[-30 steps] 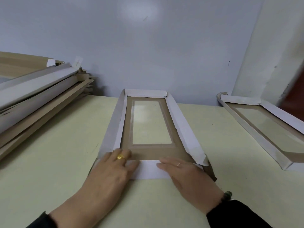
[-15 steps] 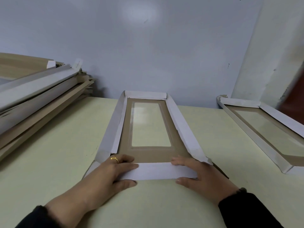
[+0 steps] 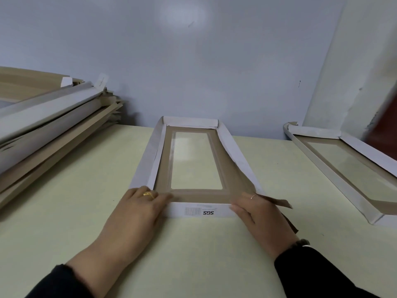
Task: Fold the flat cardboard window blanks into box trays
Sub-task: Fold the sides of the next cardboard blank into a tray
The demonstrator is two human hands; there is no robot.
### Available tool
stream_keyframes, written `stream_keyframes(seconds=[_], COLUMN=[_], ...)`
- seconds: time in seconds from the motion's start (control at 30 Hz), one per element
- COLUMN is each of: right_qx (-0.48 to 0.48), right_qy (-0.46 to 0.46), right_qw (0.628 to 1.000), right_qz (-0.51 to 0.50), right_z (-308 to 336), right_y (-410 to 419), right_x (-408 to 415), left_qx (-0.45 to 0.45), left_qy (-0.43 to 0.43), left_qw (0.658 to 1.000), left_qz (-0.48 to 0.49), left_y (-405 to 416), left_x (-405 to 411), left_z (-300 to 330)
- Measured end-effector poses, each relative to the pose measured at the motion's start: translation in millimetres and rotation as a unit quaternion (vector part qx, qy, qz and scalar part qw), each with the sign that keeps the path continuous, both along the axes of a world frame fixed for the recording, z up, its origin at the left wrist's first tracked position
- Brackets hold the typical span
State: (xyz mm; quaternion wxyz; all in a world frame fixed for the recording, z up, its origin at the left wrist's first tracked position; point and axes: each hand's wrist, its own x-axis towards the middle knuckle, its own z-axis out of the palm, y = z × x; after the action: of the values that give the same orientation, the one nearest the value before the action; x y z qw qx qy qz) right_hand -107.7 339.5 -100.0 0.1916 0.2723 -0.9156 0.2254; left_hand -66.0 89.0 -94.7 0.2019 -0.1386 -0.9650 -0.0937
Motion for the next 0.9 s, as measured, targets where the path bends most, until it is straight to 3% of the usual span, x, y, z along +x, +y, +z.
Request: stream_keyframes(seconds=[0.07,0.17,0.3,0.4,0.53,0.63,0.8,0.9], right_qx=[0.031,0.055,0.120,0.155,0.069,0.065,0.061,0.074], right_qy=[0.040,0.041,0.057,0.011,-0.128,-0.128,-0.038,-0.016], right_qw=[0.999,0.997,0.989,0.986,0.989,0.989,0.996,0.996], right_qz=[-0.018,-0.026,-0.064,-0.062,-0.025,-0.017,-0.053,-0.051], right_z=[-1,0,-5,-21,-20,-15,-5,-3], right_y=[-5,-11,-13,-9,-5,-6,-9,-7], right_x=[-4,-7,-13,-22,-24,-22,-13,-7], left_qx=[-0.047,-0.007,0.007,-0.005,-0.012,-0.007,0.027,0.077], left_qy=[0.008,-0.052,-0.051,-0.111,-0.165,-0.139,-0.022,-0.021], left_qw=[0.998,0.998,0.999,0.994,0.986,0.990,0.999,0.996], left_qz=[-0.027,-0.021,-0.006,0.003,0.004,0.008,-0.013,-0.032], left_y=[11,21,14,7,1,1,4,4], left_x=[-1,-6,-20,-28,-31,-32,-25,-15], left_z=[-1,-9,-18,-23,-25,-24,-16,-6])
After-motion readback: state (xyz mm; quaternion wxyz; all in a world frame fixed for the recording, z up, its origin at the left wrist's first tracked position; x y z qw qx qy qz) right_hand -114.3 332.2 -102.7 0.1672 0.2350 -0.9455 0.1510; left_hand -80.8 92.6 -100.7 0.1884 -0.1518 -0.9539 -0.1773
